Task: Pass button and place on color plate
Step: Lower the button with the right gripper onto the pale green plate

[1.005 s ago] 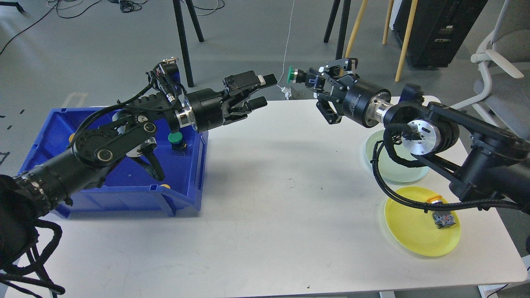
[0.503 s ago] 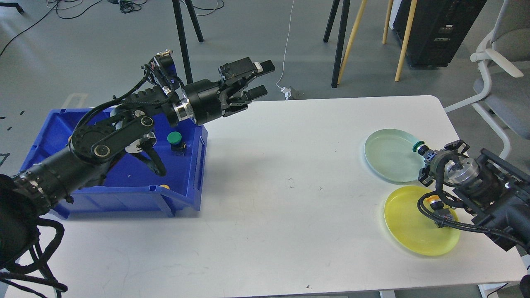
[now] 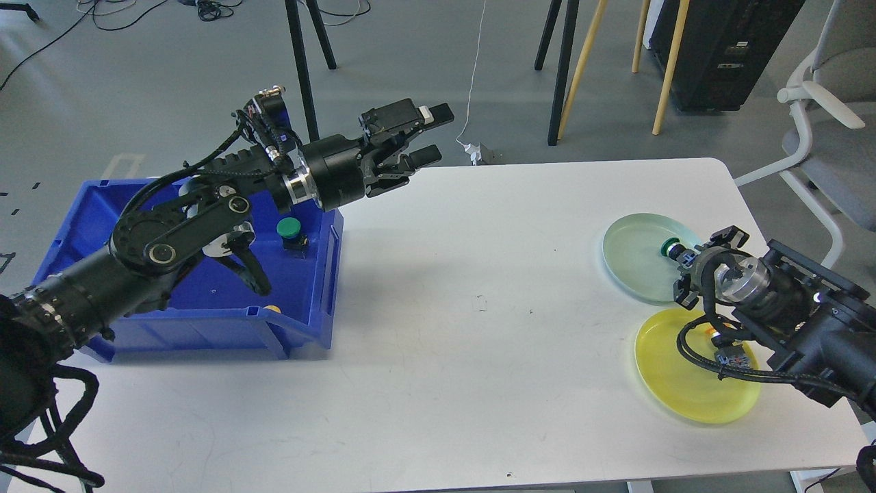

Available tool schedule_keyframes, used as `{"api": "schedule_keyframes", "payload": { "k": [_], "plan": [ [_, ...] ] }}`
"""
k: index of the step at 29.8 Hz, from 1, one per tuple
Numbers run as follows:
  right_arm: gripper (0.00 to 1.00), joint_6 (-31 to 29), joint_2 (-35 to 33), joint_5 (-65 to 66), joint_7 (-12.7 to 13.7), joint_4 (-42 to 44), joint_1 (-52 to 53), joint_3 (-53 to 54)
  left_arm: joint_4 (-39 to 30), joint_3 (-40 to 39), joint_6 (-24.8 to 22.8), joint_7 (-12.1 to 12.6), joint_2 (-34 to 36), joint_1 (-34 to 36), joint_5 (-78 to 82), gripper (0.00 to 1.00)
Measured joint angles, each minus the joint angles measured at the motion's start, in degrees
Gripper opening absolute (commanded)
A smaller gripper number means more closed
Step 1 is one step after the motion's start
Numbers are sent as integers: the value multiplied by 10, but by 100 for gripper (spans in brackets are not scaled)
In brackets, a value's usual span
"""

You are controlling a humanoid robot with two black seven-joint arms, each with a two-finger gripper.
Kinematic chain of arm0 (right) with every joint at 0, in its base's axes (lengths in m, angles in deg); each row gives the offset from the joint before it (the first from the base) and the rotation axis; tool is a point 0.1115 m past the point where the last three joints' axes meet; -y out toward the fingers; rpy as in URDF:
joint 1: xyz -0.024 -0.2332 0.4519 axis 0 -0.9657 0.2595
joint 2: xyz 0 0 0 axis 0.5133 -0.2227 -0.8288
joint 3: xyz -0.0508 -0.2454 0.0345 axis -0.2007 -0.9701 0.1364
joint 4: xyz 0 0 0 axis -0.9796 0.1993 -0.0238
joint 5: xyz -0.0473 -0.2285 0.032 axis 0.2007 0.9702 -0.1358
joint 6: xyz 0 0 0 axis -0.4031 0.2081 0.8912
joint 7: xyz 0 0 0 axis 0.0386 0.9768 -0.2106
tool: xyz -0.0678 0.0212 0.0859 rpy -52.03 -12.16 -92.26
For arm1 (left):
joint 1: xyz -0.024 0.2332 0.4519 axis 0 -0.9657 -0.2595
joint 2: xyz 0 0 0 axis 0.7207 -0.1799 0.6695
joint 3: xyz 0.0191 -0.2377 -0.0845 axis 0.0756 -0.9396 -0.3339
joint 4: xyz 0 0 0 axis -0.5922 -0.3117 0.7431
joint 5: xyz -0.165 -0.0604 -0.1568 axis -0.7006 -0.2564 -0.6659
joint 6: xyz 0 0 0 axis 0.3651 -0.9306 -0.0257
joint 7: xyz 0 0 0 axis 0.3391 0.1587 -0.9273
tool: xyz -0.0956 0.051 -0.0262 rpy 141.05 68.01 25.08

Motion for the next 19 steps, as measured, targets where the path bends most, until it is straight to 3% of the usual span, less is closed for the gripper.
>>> {"api": "schedule_keyframes", "payload": {
  "k": [2, 5, 9, 12, 15, 19],
  "plan": [
    [100, -23, -8, 8, 3, -20, 8, 0, 1, -5, 0, 0, 11, 0, -10, 97],
    [100, -113, -44, 26, 0, -70, 15, 9, 9, -20, 0, 0, 40, 4, -37, 99],
    [100, -338, -125, 46, -23, -150, 22, 48, 45, -41, 0, 0, 73, 7, -78, 99],
    [100, -504, -135, 51, -39, -166, 19, 82, 81, -50, 0, 0, 80, 7, -90, 99],
    [100, -550, -109, 51, -46, -165, 22, 86, 95, -63, 0, 0, 79, 3, -105, 99],
    [100, -557, -85, 52, -49, -156, 27, 82, 97, -91, 0, 0, 77, -12, -152, 100]
  ]
}}
